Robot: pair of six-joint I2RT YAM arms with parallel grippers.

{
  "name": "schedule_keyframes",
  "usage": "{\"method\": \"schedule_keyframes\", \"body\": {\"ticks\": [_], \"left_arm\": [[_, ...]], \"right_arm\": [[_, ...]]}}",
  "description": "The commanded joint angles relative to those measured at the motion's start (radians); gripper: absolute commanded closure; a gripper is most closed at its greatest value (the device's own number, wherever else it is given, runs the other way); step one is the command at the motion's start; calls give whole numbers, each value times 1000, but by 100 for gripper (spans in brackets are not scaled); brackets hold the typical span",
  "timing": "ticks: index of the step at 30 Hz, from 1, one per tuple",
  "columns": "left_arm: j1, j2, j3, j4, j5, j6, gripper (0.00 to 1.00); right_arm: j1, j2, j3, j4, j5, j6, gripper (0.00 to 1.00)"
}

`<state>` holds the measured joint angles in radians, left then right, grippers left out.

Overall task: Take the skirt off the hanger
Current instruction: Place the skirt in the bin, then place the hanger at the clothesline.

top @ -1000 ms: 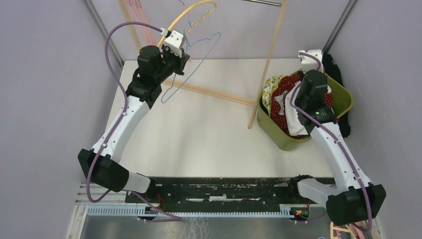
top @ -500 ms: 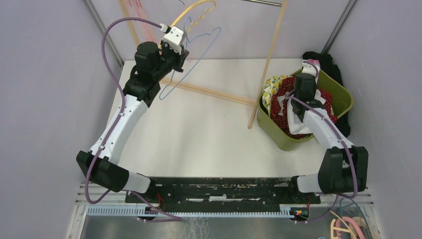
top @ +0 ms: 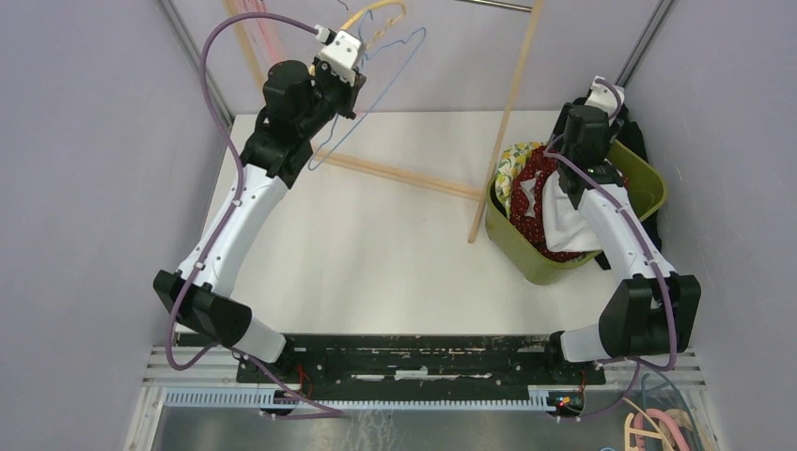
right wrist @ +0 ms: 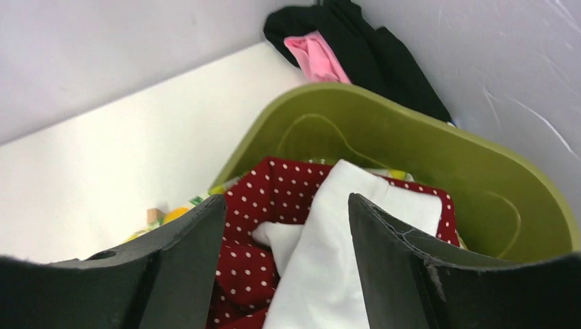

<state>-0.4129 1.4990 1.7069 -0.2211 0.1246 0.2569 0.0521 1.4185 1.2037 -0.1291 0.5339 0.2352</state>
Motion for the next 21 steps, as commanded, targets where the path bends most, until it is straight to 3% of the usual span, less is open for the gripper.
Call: {"method": "schedule_keyframes", "body": {"ticks": [1, 6, 14, 21], "left_arm": [[-11, 31, 63, 92, -31, 28, 97], [-17, 40, 76, 142, -21, 3, 97], [-30, -39, -61, 358, -23, 2, 97], [-30, 81, 69, 356, -28, -2, 97]], "right_arm": [[1, -19, 81, 81, -39, 2, 28], [1, 13, 98, 122, -45, -22, 27], [1, 62, 102, 155, -76, -7, 27], [1, 81, 114, 164, -83, -7, 27]]}}
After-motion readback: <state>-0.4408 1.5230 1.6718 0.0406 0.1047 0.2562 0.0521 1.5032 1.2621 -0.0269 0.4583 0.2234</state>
